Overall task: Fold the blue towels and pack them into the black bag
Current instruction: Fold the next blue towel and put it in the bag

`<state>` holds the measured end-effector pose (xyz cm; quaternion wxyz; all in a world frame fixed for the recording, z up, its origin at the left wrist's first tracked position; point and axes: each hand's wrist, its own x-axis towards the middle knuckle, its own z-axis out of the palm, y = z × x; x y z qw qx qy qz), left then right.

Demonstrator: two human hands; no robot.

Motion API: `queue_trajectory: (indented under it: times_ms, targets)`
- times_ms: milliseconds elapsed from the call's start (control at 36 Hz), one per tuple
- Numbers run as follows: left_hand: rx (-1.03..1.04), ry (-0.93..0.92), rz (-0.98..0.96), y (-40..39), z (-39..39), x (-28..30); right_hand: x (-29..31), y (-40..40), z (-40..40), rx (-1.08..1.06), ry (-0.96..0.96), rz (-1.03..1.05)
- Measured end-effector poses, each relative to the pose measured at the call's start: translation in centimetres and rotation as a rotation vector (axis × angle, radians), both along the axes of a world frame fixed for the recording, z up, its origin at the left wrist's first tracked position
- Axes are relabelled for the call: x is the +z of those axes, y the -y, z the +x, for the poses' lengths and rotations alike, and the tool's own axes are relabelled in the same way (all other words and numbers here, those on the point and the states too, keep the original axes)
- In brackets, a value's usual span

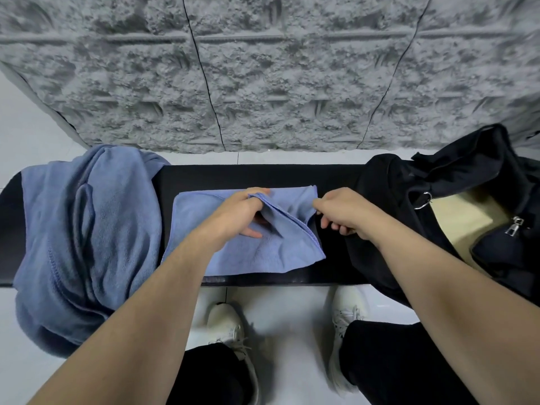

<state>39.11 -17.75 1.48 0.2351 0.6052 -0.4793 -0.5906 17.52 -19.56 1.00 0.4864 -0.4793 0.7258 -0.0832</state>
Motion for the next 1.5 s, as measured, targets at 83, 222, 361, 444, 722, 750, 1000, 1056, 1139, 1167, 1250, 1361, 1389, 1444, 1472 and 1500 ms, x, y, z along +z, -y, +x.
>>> queue_trajectory:
  times_ms: [83,222,361,444,722,750,1000,1056,1139,1167,1250,1361,1389,1444,1472,1500]
  targets:
    - [0.004,0.007,-0.001,-0.1,-0.1,0.1,0.1,-0.1,0.1,0.041,-0.024,-0.006]
    - [-0.006,0.021,-0.025,-0.3,-0.2,0.2,-0.1,-0.9,0.4,0.185,-0.096,0.087]
    - [-0.005,0.025,-0.036,-0.3,-0.5,0.1,0.2,-1.0,-0.5,0.130,-0.088,0.074]
    - [-0.019,0.059,-0.075,-0.3,-0.9,-0.1,0.3,-1.1,-0.7,0.130,-0.104,0.029]
    - [-0.075,0.189,-0.267,0.1,-2.2,-1.4,0.5,-2.5,-0.4,0.267,-0.093,0.162]
    - [-0.074,0.195,-0.273,0.1,-2.3,-1.5,0.5,-2.6,-0.4,0.284,-0.119,0.180]
    - [-0.038,0.180,-0.317,0.7,-3.4,-1.6,1.0,-2.3,-0.6,0.152,-0.098,-0.043]
    - [-0.032,0.172,-0.328,1.0,-3.7,-1.6,0.5,-1.6,-0.7,0.019,-0.065,-0.209]
    - [-0.042,0.181,-0.355,1.3,-4.3,-1.7,-0.4,-0.2,-0.7,-0.080,-0.023,-0.355]
    - [-0.044,0.190,-0.367,1.4,-4.5,-1.8,-0.6,0.2,-0.7,-0.095,-0.008,-0.362]
    - [-0.048,0.186,-0.387,1.6,-4.9,-2.0,-1.4,1.1,-0.4,-0.071,-0.049,-0.321]
    - [-0.081,0.158,-0.336,1.7,-5.3,-2.6,-1.6,1.9,0.1,0.046,-0.039,-0.255]
    - [-0.087,0.159,-0.330,1.7,-5.4,-2.7,-1.6,1.9,0.3,0.078,-0.021,-0.245]
    - [-0.092,0.157,-0.324,1.6,-5.4,-2.8,-1.9,2.0,0.4,0.098,-0.021,-0.260]
    - [-0.090,0.151,-0.320,1.6,-5.4,-2.9,-2.0,2.1,0.4,0.094,-0.037,-0.292]
    - [-0.087,0.147,-0.317,1.6,-5.4,-2.9,-2.0,2.2,0.4,0.082,-0.045,-0.327]
